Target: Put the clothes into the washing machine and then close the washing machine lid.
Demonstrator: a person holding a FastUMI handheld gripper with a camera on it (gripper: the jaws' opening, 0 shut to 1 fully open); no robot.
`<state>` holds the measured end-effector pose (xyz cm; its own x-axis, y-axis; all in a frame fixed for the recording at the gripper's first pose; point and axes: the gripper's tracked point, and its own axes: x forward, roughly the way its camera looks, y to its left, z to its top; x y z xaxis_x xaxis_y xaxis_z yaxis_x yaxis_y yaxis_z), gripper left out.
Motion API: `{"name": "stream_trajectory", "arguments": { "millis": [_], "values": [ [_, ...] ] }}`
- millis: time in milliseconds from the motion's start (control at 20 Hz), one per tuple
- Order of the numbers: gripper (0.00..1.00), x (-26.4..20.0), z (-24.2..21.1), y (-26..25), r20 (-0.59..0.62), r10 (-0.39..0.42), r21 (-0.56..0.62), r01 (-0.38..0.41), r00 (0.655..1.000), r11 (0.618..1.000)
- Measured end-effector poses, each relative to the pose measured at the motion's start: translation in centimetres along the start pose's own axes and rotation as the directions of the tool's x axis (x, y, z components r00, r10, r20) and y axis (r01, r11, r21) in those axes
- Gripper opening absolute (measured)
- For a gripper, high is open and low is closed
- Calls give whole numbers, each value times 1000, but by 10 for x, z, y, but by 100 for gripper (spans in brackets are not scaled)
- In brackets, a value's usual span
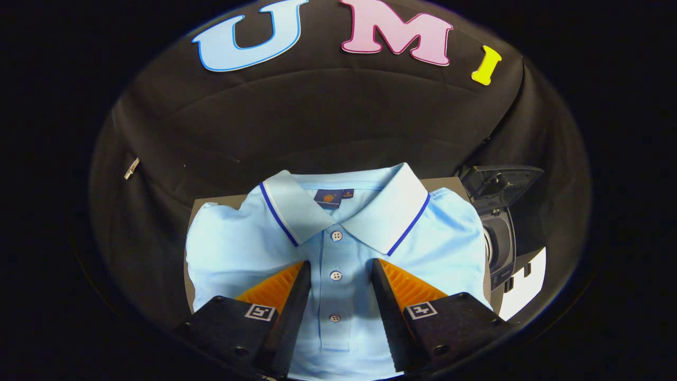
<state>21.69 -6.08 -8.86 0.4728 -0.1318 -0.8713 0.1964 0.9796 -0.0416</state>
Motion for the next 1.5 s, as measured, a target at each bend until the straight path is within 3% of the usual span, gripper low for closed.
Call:
{"name": "stream_trajectory", "arguments": {
  "millis": [50,150,300,350,400,700,750,900,1250,1500],
  "values": [
    [75,1,6,1,23,9,-5,-9,1000,1000],
    [21,0,7,0,46,30,-40,-28,999,999],
    [20,2,4,1,54,30,-38,-28,998,999],
    [12,3,7,-2,49,26,-32,-25,998,999],
    [10,1,6,-1,45,27,-27,-26,999,999],
    [10,0,7,-1,97,15,-41,-11,995,999],
    [5,-2,8,-1,107,18,-49,-13,994,999],
    [5,-3,8,-2,139,26,-22,-23,990,999],
    [5,-24,15,-2,271,46,-26,-40,962,999],
    [5,-61,28,-6,388,54,-41,-42,920,998]
  ]
}}
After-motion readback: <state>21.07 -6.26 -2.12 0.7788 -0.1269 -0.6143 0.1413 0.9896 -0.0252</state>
